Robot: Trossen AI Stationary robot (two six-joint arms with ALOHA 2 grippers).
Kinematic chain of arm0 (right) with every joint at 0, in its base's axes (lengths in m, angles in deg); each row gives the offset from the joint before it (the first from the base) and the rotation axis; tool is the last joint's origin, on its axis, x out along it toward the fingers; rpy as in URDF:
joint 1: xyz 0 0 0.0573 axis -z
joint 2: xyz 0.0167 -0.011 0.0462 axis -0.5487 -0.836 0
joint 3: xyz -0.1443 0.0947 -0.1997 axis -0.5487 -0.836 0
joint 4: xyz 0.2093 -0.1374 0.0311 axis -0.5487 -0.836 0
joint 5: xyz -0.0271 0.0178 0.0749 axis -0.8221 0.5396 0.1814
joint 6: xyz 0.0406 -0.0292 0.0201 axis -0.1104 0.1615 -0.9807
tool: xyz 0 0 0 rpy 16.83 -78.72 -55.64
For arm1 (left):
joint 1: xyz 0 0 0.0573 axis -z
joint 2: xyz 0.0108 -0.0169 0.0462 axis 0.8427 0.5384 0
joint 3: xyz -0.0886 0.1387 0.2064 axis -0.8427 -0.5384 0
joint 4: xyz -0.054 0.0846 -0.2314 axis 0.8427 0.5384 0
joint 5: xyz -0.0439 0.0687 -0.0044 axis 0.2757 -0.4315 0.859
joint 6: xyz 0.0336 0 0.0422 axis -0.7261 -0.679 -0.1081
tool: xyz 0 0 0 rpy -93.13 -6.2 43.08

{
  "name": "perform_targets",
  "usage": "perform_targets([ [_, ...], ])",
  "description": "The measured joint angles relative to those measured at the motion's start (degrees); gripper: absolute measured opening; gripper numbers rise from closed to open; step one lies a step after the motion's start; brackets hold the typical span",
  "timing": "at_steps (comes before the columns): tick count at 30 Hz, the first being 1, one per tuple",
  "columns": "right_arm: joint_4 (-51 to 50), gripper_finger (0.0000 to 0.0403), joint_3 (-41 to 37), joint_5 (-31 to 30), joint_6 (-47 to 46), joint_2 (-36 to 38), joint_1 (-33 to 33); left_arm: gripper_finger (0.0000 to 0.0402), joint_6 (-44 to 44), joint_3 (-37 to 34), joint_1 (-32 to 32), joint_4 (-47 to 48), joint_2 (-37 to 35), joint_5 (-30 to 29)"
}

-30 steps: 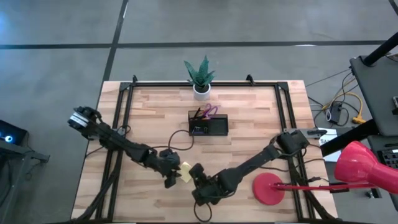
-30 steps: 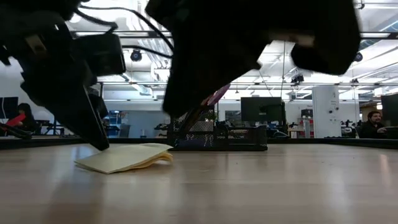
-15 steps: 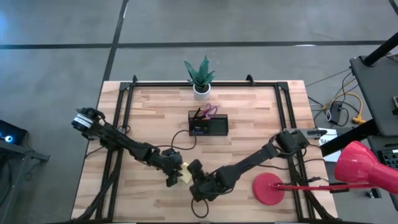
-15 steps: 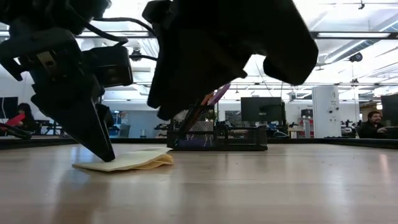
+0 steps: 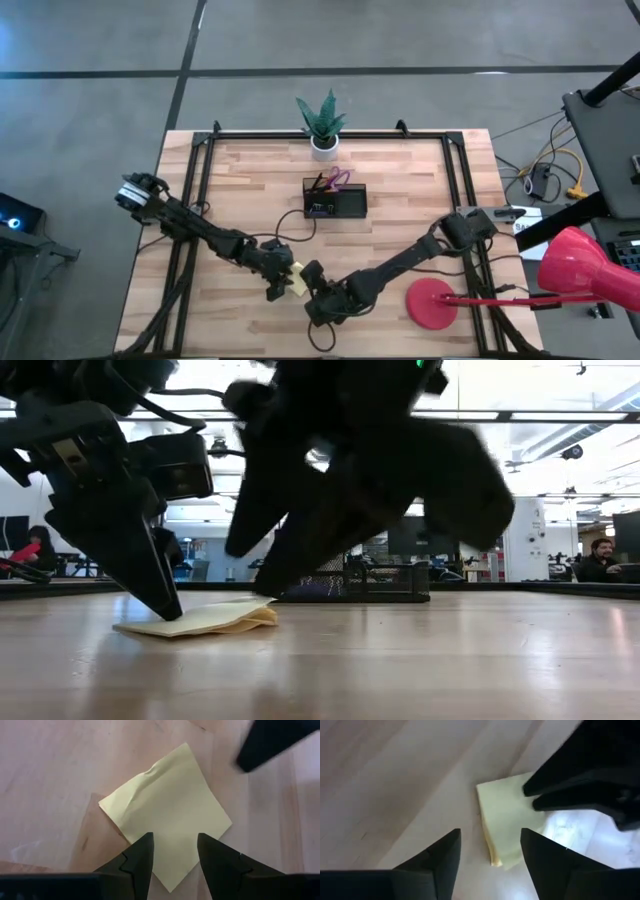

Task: Pick and place office supplies into organizer
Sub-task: Put the yellow note into the black organizer

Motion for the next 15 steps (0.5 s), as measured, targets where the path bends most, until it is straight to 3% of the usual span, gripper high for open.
perform_targets([
  [15, 4.3, 0.0199, -0.7, -3.0, 3.1, -2.5, 3.1, 0.0141, 0.6, -0.1, 0.1, -2.7, 0.1, 2.9],
])
